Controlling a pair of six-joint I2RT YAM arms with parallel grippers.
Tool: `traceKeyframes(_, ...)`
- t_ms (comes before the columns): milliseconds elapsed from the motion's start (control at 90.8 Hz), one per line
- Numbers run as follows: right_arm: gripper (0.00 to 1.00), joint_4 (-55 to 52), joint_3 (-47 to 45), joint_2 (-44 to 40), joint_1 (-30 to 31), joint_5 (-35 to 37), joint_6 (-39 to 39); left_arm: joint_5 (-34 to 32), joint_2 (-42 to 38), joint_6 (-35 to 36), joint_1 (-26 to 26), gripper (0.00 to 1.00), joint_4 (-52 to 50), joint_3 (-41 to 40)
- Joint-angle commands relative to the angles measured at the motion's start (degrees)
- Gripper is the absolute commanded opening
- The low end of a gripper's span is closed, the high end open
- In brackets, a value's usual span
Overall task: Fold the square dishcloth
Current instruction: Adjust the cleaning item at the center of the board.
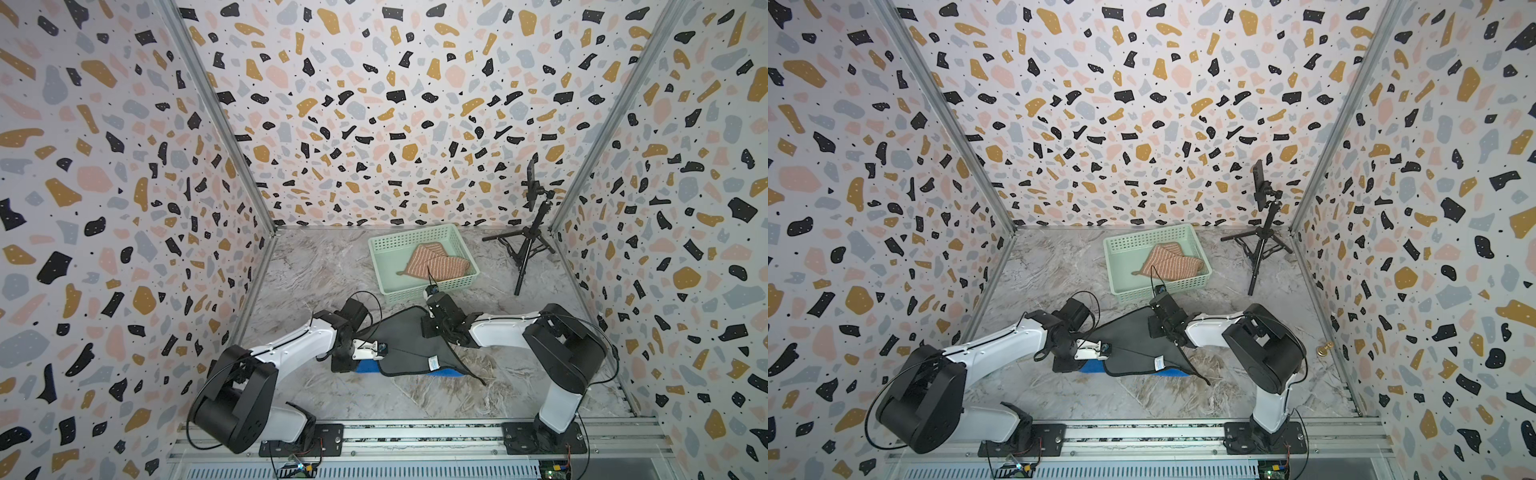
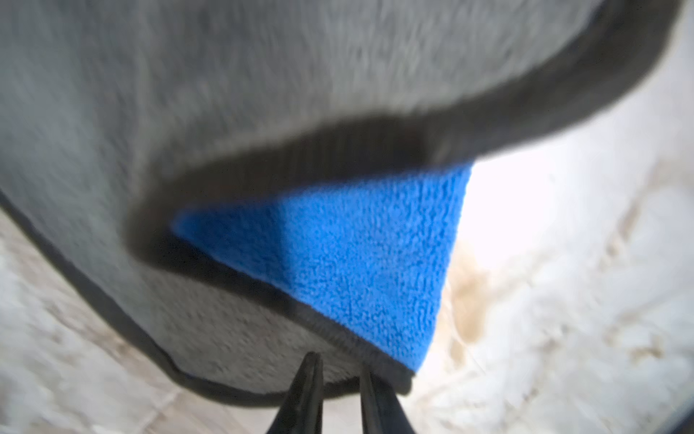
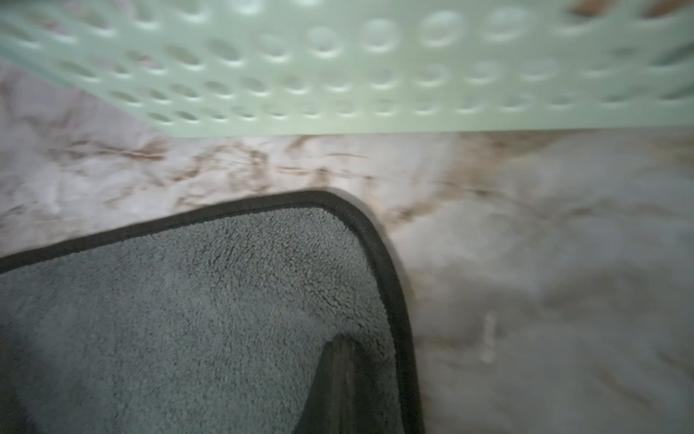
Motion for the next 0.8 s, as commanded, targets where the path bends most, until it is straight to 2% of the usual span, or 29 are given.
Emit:
traceKeyframes(0,0.00,-10.33,-3.85,-2.99,-1.09,9.53,3.31,-1.00,2.42,-3.66,-1.18,0.22,6.33,4.26)
traceKeyframes(176,0.00,-13.62,-4.27,-5.94,-2.10,9.66,4.18,-1.84,7.10,-6.71,-1.28,0.20,8.70,11.23)
traceKeyframes(286,0.00,-14.63,-3.37,-6.70,-2.10,10.26,4.50,2.17,6.86,-7.90,-1.30,0.19,4.25,16.53)
traceKeyframes(396,0.00,-14.08,-3.76,-7.43,-2.19,10.88,5.07,6.72,6.97,-9.93,-1.28,0.19,4.15,19.63)
traceKeyframes(606,0.00,-12.36,-5.46,-10.12,-2.19,9.38,5.73,9.30,17.87,-15.23,-1.37,0.11,3.16,28.72)
traceKeyframes(683,0.00,-12.33,-6.21,-11.16,-2.19,8.56,5.36,8.71,20.57,-16.76,-1.43,0.09,4.68,30.75)
traceKeyframes(793,0.00,-10.35,-6.30,-11.26,-2.19,6.72,5.67,2.91,23.92,-18.33,-1.44,0.08,9.29,32.56)
